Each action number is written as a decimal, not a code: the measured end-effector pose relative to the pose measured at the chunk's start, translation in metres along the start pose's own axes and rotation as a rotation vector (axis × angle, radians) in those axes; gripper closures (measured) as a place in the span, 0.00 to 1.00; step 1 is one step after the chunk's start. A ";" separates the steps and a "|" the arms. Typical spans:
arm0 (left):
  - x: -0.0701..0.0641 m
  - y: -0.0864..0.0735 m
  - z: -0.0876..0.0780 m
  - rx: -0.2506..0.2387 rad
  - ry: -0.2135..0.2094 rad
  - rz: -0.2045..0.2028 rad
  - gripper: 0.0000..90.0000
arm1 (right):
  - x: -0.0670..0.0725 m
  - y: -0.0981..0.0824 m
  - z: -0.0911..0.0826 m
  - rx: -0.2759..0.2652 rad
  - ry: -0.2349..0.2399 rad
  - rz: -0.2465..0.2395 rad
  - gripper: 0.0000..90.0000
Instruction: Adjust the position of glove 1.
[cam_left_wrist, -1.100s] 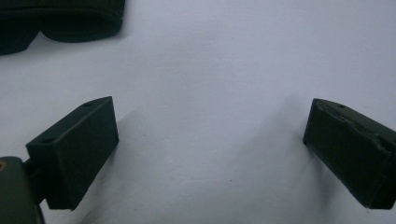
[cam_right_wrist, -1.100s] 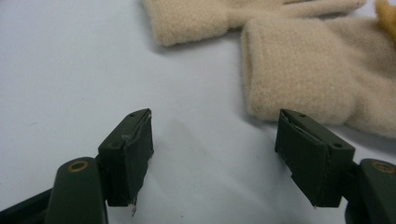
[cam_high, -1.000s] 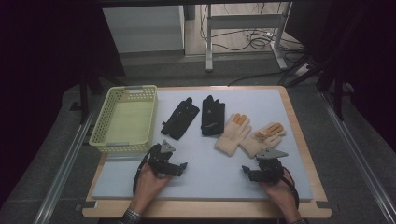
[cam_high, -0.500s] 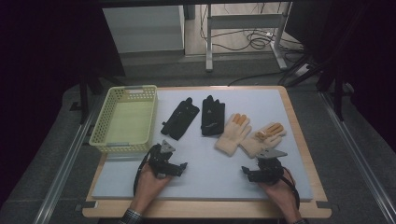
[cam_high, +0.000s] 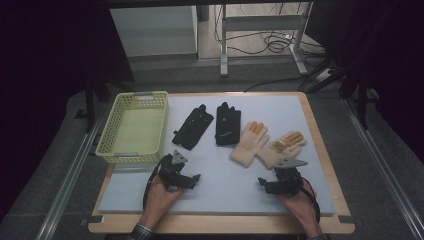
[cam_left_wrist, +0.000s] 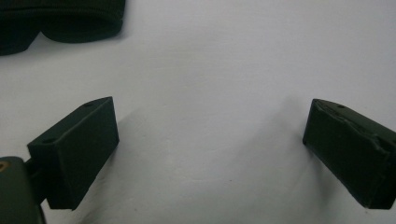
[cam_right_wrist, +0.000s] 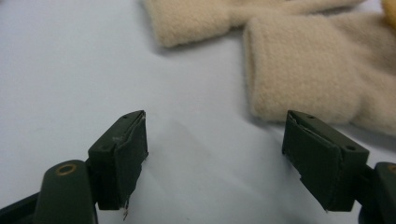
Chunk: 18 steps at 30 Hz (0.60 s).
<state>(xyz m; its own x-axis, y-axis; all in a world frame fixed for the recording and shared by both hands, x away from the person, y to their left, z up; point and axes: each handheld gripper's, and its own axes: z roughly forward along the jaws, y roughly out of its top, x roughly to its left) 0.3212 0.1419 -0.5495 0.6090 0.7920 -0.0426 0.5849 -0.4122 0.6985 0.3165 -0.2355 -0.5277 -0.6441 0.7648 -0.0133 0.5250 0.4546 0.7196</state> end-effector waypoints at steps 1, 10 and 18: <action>0.000 0.000 0.000 0.000 0.000 0.000 0.04 | 0.001 0.002 0.000 0.003 0.002 -0.003 0.24; 0.001 -0.002 -0.006 0.013 -0.015 0.011 0.06 | 0.010 0.024 0.008 -0.012 0.054 -0.027 0.24; 0.004 -0.014 -0.018 0.014 0.011 0.020 0.06 | 0.023 0.053 0.028 0.001 0.072 -0.040 0.26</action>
<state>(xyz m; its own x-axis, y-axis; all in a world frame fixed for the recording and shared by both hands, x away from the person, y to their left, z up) 0.3058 0.1590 -0.5472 0.6149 0.7883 -0.0214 0.5805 -0.4341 0.6889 0.3448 -0.1809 -0.5093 -0.7030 0.7111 0.0078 0.4982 0.4847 0.7190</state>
